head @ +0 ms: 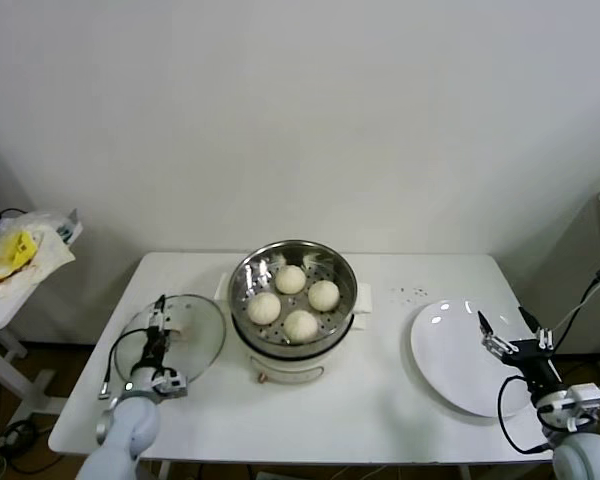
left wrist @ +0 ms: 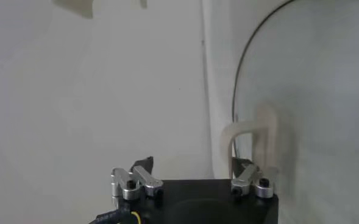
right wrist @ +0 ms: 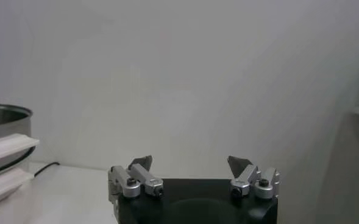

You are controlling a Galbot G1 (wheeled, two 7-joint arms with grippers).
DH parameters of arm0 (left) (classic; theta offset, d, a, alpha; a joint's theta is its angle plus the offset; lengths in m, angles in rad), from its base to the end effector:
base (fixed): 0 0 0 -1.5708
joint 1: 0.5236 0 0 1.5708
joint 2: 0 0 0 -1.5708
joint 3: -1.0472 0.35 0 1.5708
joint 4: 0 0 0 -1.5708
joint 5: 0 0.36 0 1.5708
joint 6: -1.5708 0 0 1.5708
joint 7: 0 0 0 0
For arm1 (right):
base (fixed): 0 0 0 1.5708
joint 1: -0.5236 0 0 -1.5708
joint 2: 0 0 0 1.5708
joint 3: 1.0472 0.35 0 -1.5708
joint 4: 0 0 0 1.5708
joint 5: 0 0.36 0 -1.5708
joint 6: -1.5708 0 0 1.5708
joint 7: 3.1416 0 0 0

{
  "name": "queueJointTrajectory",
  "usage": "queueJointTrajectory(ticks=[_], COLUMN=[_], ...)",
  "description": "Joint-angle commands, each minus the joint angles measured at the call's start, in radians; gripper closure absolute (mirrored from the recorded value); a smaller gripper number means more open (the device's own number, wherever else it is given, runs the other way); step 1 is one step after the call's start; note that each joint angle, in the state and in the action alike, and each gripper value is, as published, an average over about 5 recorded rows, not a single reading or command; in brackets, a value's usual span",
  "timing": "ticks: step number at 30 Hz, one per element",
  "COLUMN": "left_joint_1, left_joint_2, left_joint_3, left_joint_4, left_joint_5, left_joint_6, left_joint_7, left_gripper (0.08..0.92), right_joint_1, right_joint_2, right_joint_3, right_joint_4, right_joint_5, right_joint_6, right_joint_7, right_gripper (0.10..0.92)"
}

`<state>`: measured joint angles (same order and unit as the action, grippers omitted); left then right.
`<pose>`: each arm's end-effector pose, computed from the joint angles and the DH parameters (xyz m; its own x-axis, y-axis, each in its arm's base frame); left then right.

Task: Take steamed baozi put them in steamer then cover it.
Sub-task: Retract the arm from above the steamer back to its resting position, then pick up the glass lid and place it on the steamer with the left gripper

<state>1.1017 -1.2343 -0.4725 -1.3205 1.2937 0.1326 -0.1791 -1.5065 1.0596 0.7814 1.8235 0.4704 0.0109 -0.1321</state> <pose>0.3249 0.1282 -0.4388 -0.9813 -0.1531 0.1167 0.1314 -0.0900 0.9872 0.2209 -0.2047 -0.3137 -0.9928 -0.0394 0.1128 -0.0492 0.9951 -0.0856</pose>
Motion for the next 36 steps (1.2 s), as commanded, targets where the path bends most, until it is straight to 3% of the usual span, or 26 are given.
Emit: queueJointTrajectory(ticks=[1, 14, 21, 32, 36], left_joint_1=[-0.026, 0.006, 0.065, 0.267, 0.318], left_joint_2=[-0.001, 0.012, 0.042, 0.146, 0.205], left_joint_3=[-0.001, -0.007, -0.015, -0.050, -0.069], left_joint_4=[0.047, 0.005, -0.127, -0.548, -0.687], left_joint_5=[-0.032, -0.076, -0.105, -0.125, -0.134], left_joint_6=[-0.035, -0.041, 0.006, 0.317, 0.420], left_joint_7=[-0.025, -0.014, 0.000, -0.013, 0.037], left_gripper=[0.268, 0.649, 0.838, 0.850, 0.850], right_joint_1=[-0.005, 0.006, 0.018, 0.058, 0.076], right_joint_2=[0.018, 0.030, 0.027, 0.009, 0.000], right_joint_3=[-0.004, -0.008, -0.008, -0.015, -0.024], right_joint_4=[-0.002, -0.006, -0.018, -0.042, -0.050], right_joint_5=[-0.042, -0.061, -0.065, -0.064, -0.065], right_joint_6=[0.006, 0.005, 0.006, 0.005, 0.001], right_joint_7=[-0.007, -0.008, -0.011, -0.014, -0.014], right_gripper=[0.203, 0.203, 0.203, 0.203, 0.203])
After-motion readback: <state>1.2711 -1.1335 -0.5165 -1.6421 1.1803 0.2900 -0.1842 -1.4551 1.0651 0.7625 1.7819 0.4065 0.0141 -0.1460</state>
